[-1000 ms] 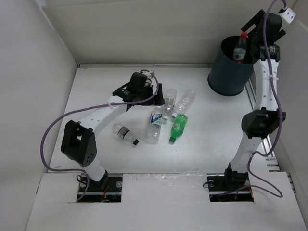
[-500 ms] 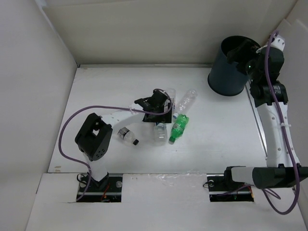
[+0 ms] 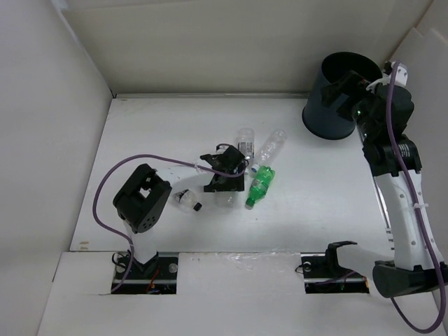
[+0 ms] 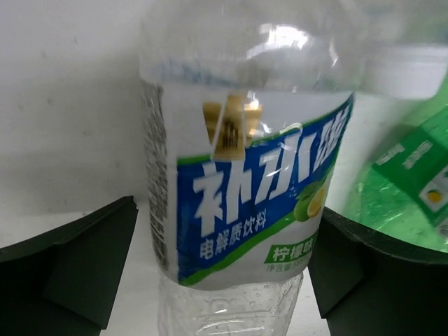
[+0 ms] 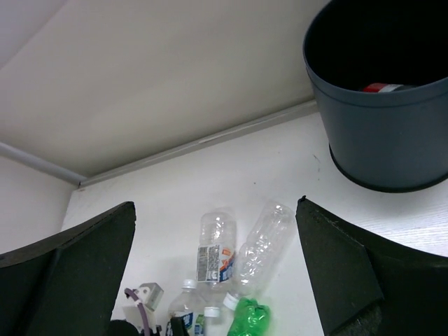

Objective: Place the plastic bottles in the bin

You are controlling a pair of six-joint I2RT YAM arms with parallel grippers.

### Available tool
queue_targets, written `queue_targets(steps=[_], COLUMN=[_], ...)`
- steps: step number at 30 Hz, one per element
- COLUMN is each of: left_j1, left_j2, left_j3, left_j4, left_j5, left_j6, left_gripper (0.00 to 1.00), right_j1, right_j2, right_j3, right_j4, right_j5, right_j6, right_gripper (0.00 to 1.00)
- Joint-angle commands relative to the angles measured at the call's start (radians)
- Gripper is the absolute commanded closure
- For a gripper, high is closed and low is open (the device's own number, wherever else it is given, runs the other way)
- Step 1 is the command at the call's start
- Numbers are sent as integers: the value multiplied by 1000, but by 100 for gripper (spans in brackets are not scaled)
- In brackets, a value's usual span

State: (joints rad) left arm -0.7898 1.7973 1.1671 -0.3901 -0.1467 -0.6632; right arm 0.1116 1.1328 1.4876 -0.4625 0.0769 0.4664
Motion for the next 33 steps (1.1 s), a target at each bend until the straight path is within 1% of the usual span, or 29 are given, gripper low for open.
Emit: queue_targets(steps=[1, 6, 9, 11, 13, 14, 16, 17, 19, 20, 21, 23, 24, 25, 26, 27, 28, 29, 30, 31, 32, 33], left_j1=[-49, -114, -123, -123, -123, -123, -123, -123, -123, -123, -132, -144, -144, -158, -170, -170, -180, -180, -180, -180, -180, -180], left_j2=[-49, -49, -49, -49, -58, -58, -58, -58, -58, -73, -85, -128, -191, -225, -260, -330, -363, -395, -427, -491, -521, -550], left_j3=[-43, -52, -61, -75, -87, -96, -96, -96, -96, -96, -96, -96, -96, -81, -72, -72, -38, -24, -12, -3, -3, -3], left_j4=[-16, -47, -47, -47, -47, -47, -56, -56, -56, -56, -84, -118, -159, -185, -202, -213, -213, -193, -166, -100, -60, -17], left_j5=[-25, -45, -54, -65, -82, -94, -94, -94, -114, -126, -157, -204, -232, -288, -313, -338, -350, -350, -335, -326, -300, -277], left_j6=[-73, -111, -139, -150, -150, -150, -159, -159, -173, -185, -197, -229, -266, -283, -283, -283, -239, -187, -132, -83, 12, 63], left_gripper=[7, 7, 7, 12, 25, 36, 51, 56, 75, 95, 100, 100, 100, 100, 100, 100, 100, 100, 100, 100, 100, 100], right_j1=[22, 45, 56, 56, 66, 75, 88, 88, 109, 109, 118, 128, 128, 138, 152, 152, 161, 172, 181, 192, 206, 236], right_j2=[-7, -7, -16, -16, -16, -16, -16, -16, -16, -16, -16, -16, -16, -16, -16, -16, -5, -5, 11, 21, 34, 35], right_j3=[2, 2, 2, 2, 2, 2, -7, -7, -16, -16, -16, -47, -58, -70, -81, -101, -101, -113, -122, -122, -133, -133], right_j4=[31, 22, 22, 22, 22, 22, 31, 31, 41, 41, 53, 96, 114, 133, 168, 186, 206, 225, 266, 292, 320, 385], right_j5=[-11, -2, -2, -2, -2, -2, -2, -2, -14, -23, -37, -110, -136, -158, -195, -221, -254, -331, -368, -405, -463, -488], right_j6=[-14, -14, -14, -14, -14, -14, -14, -14, -14, -14, -14, -28, -28, -28, -28, -12, -2, 29, 47, 64, 80, 121], right_gripper=[0, 0, 0, 0, 0, 0, 0, 0, 0, 0, 0, 0, 0, 0, 0, 0, 0, 0, 0, 0, 0, 0])
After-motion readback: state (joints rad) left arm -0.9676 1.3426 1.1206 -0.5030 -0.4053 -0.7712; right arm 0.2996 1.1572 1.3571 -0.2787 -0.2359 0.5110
